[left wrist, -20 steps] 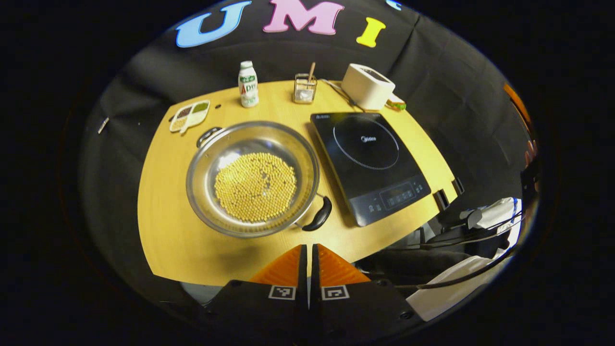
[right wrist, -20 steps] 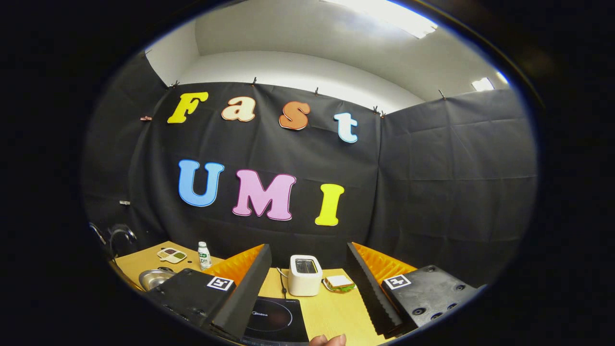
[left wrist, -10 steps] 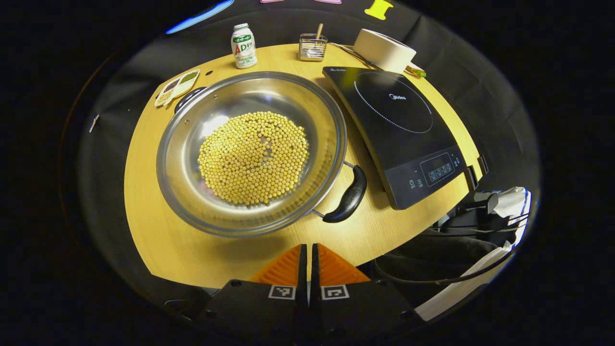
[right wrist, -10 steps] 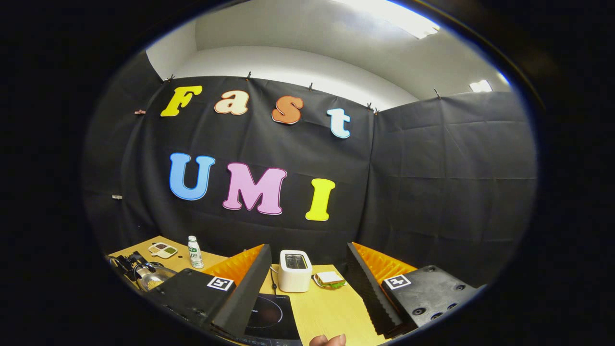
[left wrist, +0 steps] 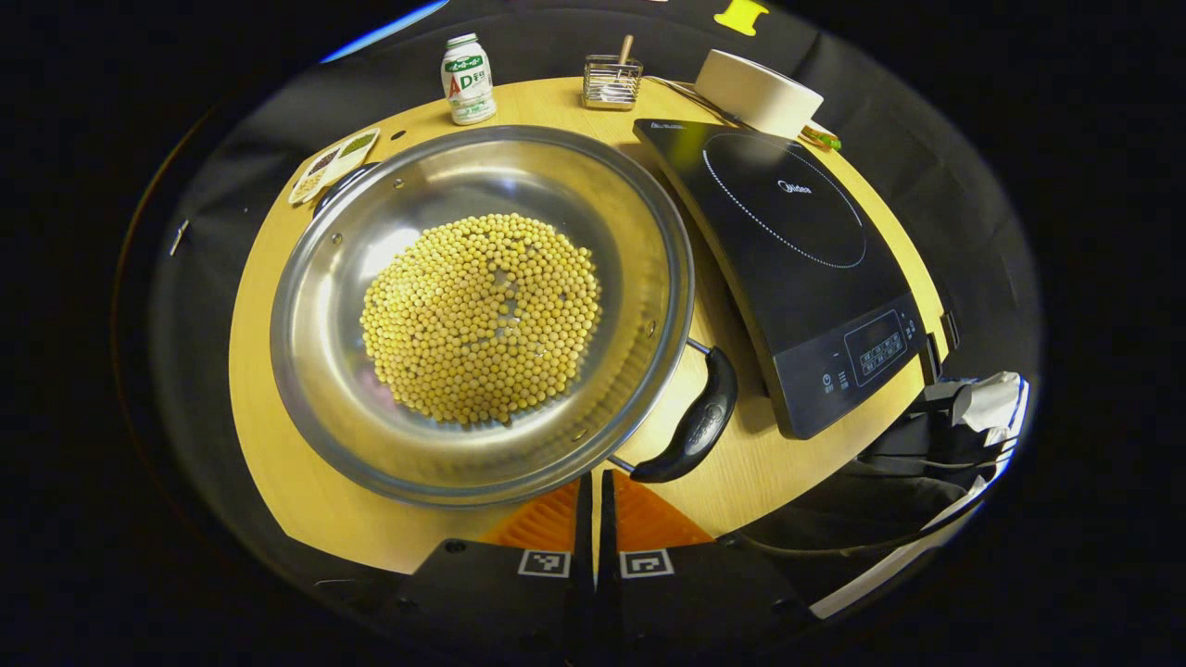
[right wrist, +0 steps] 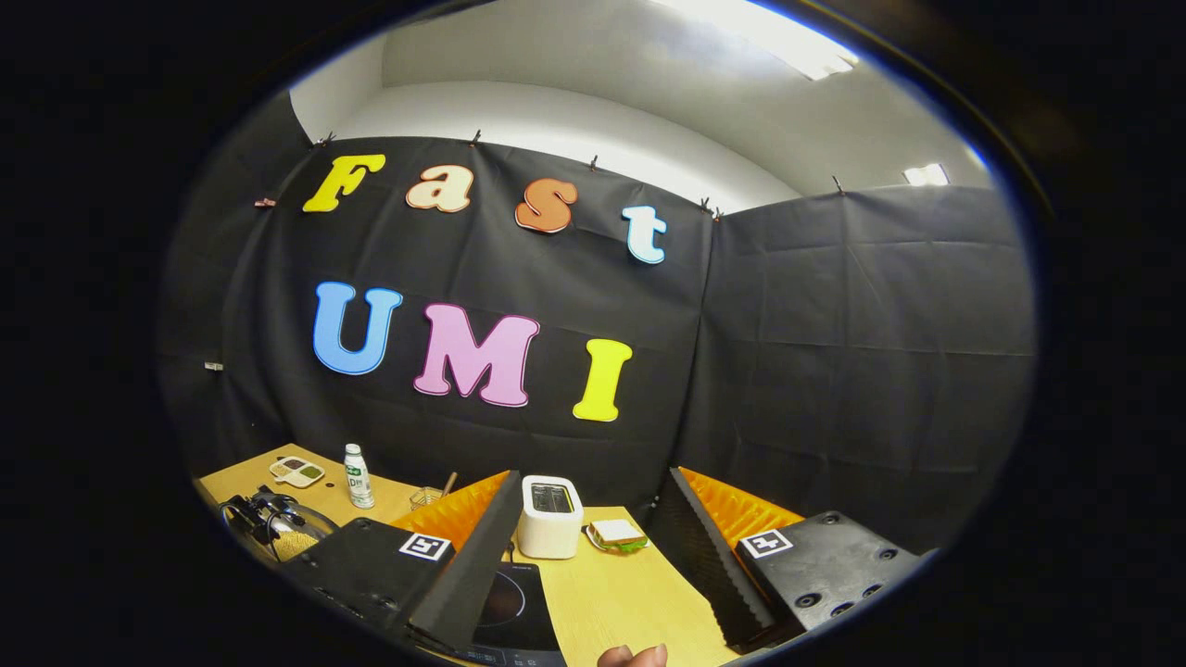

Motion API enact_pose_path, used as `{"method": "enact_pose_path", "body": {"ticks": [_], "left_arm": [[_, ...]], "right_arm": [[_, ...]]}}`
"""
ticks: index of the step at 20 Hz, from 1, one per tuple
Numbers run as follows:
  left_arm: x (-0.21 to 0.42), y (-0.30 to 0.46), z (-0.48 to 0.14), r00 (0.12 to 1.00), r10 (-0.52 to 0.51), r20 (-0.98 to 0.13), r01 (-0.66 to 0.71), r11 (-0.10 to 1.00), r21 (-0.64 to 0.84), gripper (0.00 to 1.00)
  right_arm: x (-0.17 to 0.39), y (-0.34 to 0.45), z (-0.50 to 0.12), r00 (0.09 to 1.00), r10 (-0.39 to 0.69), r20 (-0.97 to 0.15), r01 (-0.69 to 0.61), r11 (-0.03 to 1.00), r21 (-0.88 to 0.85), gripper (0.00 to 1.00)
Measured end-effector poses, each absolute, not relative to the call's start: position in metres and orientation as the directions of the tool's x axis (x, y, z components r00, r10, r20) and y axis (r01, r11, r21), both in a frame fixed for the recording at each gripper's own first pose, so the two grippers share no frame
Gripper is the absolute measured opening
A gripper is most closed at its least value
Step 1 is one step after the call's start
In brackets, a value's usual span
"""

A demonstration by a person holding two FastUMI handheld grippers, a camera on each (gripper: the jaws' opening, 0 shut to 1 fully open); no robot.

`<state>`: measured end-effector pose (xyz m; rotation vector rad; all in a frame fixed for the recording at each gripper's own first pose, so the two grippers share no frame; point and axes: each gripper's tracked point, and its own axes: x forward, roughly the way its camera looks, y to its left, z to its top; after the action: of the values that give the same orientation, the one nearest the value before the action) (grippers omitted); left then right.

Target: First push the handle of the pot to place it horizontally, then grasp the pot with both hands and set it on the induction cooktop.

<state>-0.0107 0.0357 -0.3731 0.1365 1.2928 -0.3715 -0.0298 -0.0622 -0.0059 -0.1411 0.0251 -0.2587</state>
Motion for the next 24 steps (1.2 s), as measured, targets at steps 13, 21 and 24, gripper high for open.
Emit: {"method": "enact_pose_path", "body": {"ticks": [13, 21, 24], "left_arm": [[0.048, -0.024, -0.36, 0.288, -0.212, -0.934, 0.298, 0.947, -0.123, 0.05], [0.088, -0.047, -0.355, 0.323, -0.182, -0.929, 0.283, 0.955, -0.089, 0.05], [0.104, -0.053, -0.353, 0.343, -0.179, -0.922, 0.259, 0.962, -0.091, 0.05]], "right_arm": [[-0.02, -0.085, -0.026, 0.958, -0.283, -0.048, 0.272, 0.949, -0.159, 0.97], [-0.014, -0.09, -0.041, 0.959, -0.271, -0.082, 0.256, 0.954, -0.153, 0.97], [-0.013, -0.091, -0.045, 0.959, -0.269, -0.091, 0.254, 0.956, -0.149, 0.97]]}}
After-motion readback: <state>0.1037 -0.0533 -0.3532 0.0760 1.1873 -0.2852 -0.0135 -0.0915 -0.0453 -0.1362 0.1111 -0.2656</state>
